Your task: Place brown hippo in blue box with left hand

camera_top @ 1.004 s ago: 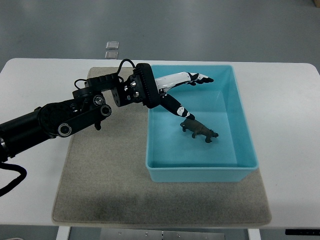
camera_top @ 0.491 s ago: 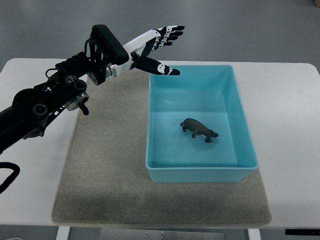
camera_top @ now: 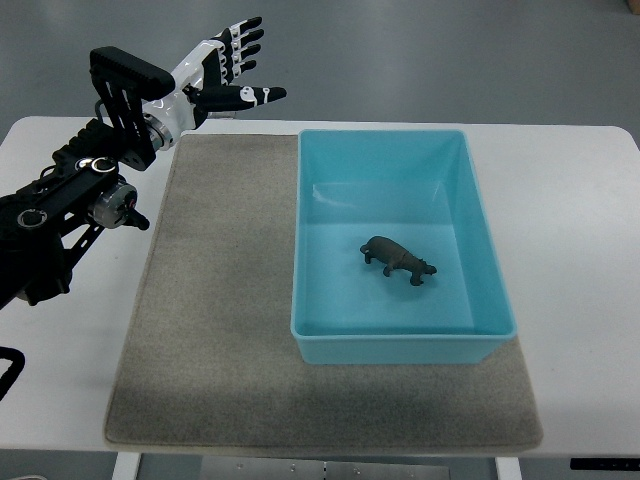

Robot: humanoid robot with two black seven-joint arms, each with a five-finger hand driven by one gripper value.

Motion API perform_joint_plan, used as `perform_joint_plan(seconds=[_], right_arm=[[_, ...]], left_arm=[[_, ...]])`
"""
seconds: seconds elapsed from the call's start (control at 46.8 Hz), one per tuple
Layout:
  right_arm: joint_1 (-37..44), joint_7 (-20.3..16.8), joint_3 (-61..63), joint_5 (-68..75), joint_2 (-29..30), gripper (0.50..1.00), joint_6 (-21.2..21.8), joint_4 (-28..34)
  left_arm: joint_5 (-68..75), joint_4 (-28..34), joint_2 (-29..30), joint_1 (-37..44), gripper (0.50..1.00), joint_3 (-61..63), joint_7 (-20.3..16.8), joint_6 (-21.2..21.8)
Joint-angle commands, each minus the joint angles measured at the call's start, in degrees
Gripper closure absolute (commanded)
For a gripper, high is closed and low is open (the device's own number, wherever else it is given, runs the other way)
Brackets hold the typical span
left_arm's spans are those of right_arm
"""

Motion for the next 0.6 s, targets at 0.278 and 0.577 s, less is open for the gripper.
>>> perform_joint_plan(seconds=[0.278, 0.577], right_arm=[[0.05, 0.00, -0.06, 0.00, 0.00, 0.564, 0.03, 0.01], [0.05, 0.00, 0.02, 0.00, 0.00, 0.564, -0.05, 0.01]], left_arm=[[-8.09, 7.48, 1.08, 0.97, 0.516, -0.09, 0.98, -0.08], [-21.36, 8.72, 1.96, 2.03, 0.506, -0.01, 0.98, -0.69]])
